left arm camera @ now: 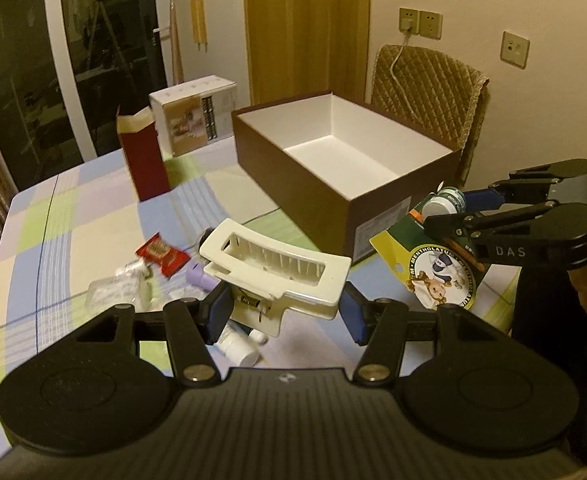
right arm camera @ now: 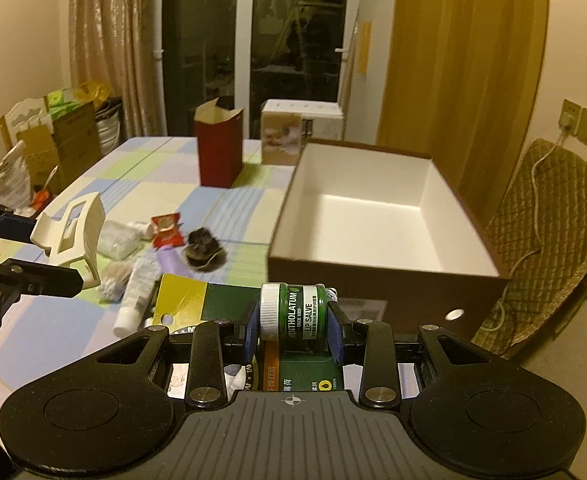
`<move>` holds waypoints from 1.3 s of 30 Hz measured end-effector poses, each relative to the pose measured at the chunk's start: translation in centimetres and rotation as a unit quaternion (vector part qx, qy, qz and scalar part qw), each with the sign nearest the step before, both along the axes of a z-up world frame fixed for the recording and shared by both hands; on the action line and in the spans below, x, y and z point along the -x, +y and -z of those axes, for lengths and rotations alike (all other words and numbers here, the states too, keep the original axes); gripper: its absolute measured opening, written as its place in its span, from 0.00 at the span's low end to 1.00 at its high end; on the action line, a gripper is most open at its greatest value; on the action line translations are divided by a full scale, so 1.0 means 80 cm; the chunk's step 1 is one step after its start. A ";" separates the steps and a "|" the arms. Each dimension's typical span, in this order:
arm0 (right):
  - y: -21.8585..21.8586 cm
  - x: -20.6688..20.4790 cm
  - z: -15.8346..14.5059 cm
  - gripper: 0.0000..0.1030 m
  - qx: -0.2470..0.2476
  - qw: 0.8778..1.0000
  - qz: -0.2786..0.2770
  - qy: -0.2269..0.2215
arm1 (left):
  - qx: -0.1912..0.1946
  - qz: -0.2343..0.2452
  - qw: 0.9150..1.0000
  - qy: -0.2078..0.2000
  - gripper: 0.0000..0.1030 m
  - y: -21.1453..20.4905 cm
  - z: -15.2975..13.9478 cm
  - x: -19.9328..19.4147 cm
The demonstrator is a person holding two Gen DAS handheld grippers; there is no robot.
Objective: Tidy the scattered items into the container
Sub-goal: 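Carry the clip in the left gripper while the right gripper carries the card to the box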
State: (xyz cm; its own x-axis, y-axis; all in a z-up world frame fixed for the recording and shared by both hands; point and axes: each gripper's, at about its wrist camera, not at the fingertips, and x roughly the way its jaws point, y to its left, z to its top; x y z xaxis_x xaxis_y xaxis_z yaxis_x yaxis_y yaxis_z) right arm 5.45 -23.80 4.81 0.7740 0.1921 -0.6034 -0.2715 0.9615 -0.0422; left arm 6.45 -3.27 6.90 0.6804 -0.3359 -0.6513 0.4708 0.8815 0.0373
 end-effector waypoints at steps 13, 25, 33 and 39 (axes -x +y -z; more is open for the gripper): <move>-0.068 -0.054 -0.027 0.36 -0.003 0.998 0.051 -0.022 | 0.001 0.061 0.998 -0.019 0.51 -0.084 -0.019 -0.062; -0.093 -0.095 -0.028 0.36 -0.004 0.998 0.063 -0.028 | 0.002 0.087 0.996 -0.016 0.51 -0.132 -0.009 -0.106; -0.102 -0.114 -0.027 0.36 -0.003 0.997 0.066 -0.030 | 0.006 0.090 0.996 -0.015 0.51 -0.144 -0.006 -0.127; -0.115 -0.140 -0.027 0.36 0.005 0.996 0.082 -0.029 | 0.001 0.096 0.995 -0.016 0.51 -0.155 -0.003 -0.150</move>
State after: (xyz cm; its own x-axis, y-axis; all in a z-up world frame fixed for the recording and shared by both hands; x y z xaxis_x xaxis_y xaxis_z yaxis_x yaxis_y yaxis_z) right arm 16.62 -32.96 6.96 0.8284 0.0545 -0.5575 -0.1076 0.9922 -0.0628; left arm 18.49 -15.69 7.15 0.6242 -0.4631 -0.6292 0.6286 0.7759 0.0526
